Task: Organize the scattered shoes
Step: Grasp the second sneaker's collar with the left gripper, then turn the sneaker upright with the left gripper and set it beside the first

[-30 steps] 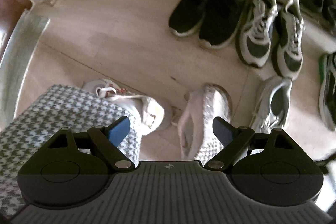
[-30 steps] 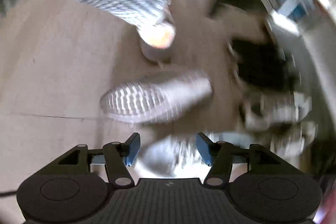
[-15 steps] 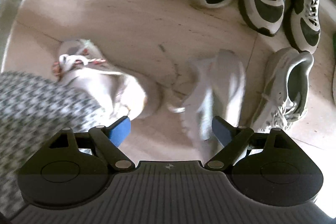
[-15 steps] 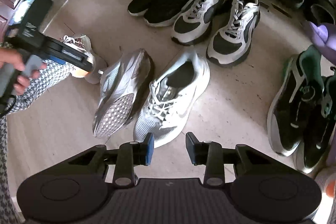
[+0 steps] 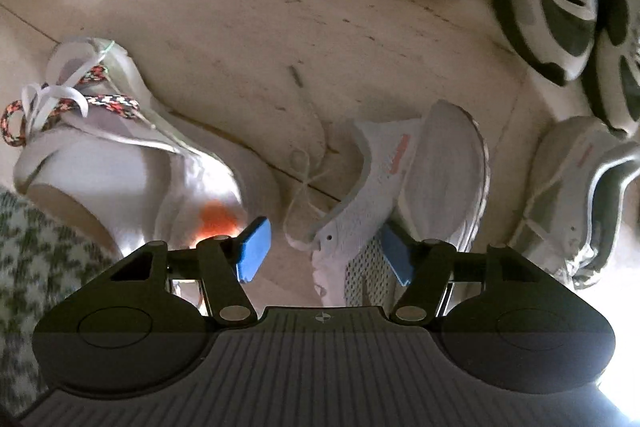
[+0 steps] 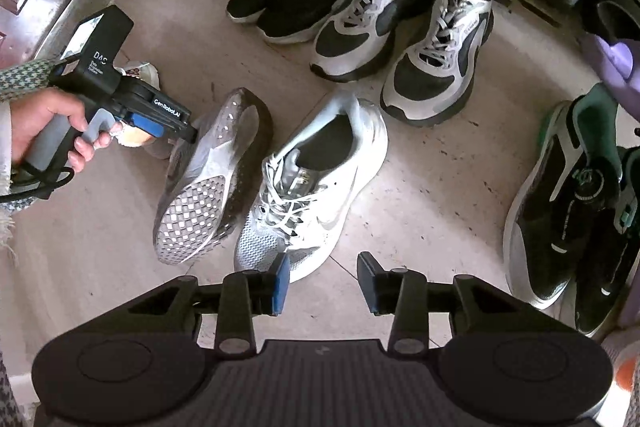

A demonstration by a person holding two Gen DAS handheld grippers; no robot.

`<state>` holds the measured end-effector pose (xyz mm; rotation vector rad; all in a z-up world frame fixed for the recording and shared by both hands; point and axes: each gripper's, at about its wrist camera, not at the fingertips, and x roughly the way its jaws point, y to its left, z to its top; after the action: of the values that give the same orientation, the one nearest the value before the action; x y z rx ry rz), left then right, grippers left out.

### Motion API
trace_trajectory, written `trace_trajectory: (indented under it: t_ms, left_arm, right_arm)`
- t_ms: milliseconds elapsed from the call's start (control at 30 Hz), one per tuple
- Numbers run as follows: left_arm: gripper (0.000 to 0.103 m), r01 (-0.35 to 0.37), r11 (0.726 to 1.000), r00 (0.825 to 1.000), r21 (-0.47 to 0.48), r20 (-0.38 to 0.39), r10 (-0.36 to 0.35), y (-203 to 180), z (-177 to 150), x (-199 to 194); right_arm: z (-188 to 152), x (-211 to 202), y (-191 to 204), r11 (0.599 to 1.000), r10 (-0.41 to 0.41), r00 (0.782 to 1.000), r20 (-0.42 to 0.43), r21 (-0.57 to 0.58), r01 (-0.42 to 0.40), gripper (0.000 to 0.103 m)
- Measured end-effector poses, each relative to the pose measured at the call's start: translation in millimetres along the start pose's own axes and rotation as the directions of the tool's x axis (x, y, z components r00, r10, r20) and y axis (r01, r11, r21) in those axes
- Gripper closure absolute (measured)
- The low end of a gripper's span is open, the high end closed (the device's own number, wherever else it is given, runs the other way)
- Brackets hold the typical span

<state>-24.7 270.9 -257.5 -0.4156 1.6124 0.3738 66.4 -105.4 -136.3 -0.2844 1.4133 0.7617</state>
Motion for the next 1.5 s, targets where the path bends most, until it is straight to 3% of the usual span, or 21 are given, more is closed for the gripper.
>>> trace_trajectory:
  t_ms: [100,133,167,267,300,333,367,400,467,567,600,733,833,967,1033,1233,1300,1333,1367,1433,1500]
  left_arm:
    - [0.068,0.119,0.993,0.993,-0.024,-0.026,-0.119,-1,0,-3]
    - [0.066,0.174,0.984,0.984,-0.023,-0.041,-0.175,-4,0,-5]
    - [0.056,0.273,0.962,0.960,-0.001,-0.068,-0.272,-13,-2,-11]
    - [0.060,0.524,0.846,0.848,0.097,-0.157,-0.507,-47,-10,-30]
    - [0.060,0.613,0.781,0.785,0.119,-0.198,-0.587,-61,-15,-38]
    - [0.058,0.633,0.759,0.771,0.152,-0.207,-0.602,-71,-18,-46]
    - [0.057,0.618,0.755,0.786,0.219,-0.191,-0.588,-84,-21,-58]
    - [0.055,0.558,0.784,0.829,0.273,-0.140,-0.541,-91,-22,-68]
    - [0.049,0.435,0.849,0.892,0.301,-0.017,-0.451,-87,-17,-81]
    - [0.046,0.230,0.936,0.952,0.265,0.139,-0.273,-67,-3,-91]
    - [0.046,0.175,0.958,0.964,0.227,0.160,-0.214,-55,4,-89]
    - [0.045,0.167,0.979,0.980,0.113,0.094,-0.178,-22,13,-67]
    - [0.044,0.219,0.975,0.976,0.039,0.006,-0.219,-5,9,-34]
    - [0.041,0.251,0.968,0.967,0.027,-0.061,-0.249,-4,9,-6]
    - [0.040,0.275,0.961,0.959,0.025,-0.074,-0.273,-5,10,1]
    - [0.021,0.316,0.948,0.947,0.046,-0.067,-0.313,-9,14,13]
    - [0.018,0.299,0.951,0.954,0.075,-0.048,-0.296,-11,14,12]
    - [0.023,0.302,0.950,0.953,0.083,-0.047,-0.299,-13,13,11]
    - [0.040,0.316,0.944,0.949,0.092,-0.054,-0.312,-15,12,10]
    - [0.054,0.400,0.910,0.914,0.109,-0.112,-0.389,-24,9,10]
    - [0.056,0.479,0.857,0.873,0.190,-0.208,-0.442,-46,0,7]
  right_arm:
    - [0,-1,0,1.000,-0.004,1.000,-0.006,0.003,0.004,0.062]
    - [1,-1,0,1.000,-0.005,1.000,-0.006,0.003,0.005,0.061]
    - [1,-2,1,1.000,-0.006,1.000,-0.002,0.002,0.006,0.060]
    - [0,-5,1,1.000,-0.009,1.000,0.010,-0.002,0.009,0.058]
    - [0,-6,1,1.000,-0.010,1.000,0.012,-0.002,0.011,0.058]
    - [0,-7,1,1.000,-0.013,1.000,0.015,-0.002,0.013,0.058]
    - [-1,-8,1,1.000,-0.015,1.000,0.019,-0.002,0.015,0.058]
    - [-1,-10,-1,1.000,-0.019,0.999,0.027,0.004,0.019,0.058]
    - [-2,-14,-4,1.000,-0.026,0.999,0.041,0.016,0.026,0.058]
    - [-5,-19,-8,0.999,-0.030,0.998,0.055,0.033,0.029,0.058]
    - [-5,-20,-8,0.999,-0.031,0.998,0.056,0.035,0.029,0.058]
    - [-6,-20,-9,0.999,-0.029,0.998,0.054,0.035,0.027,0.057]
    - [-3,-15,-6,0.999,-0.026,0.999,0.038,0.030,0.025,0.057]
    - [-1,-7,-5,0.999,-0.027,1.000,0.013,0.024,0.027,0.057]
    - [-1,0,-4,0.999,-0.031,0.999,-0.009,0.023,0.031,0.057]
    - [-1,8,-7,0.998,-0.040,0.999,-0.037,0.037,0.041,0.056]
    - [-1,8,-7,0.999,-0.039,0.999,-0.036,0.037,0.040,0.056]
    - [-1,7,-7,0.999,-0.038,0.999,-0.036,0.037,0.039,0.056]
    - [-1,7,-7,0.999,-0.037,0.999,-0.035,0.037,0.039,0.056]
    - [-1,5,-5,0.999,-0.038,0.999,-0.027,0.031,0.039,0.056]
    - [-2,3,-5,0.999,-0.039,0.999,-0.020,0.028,0.040,0.056]
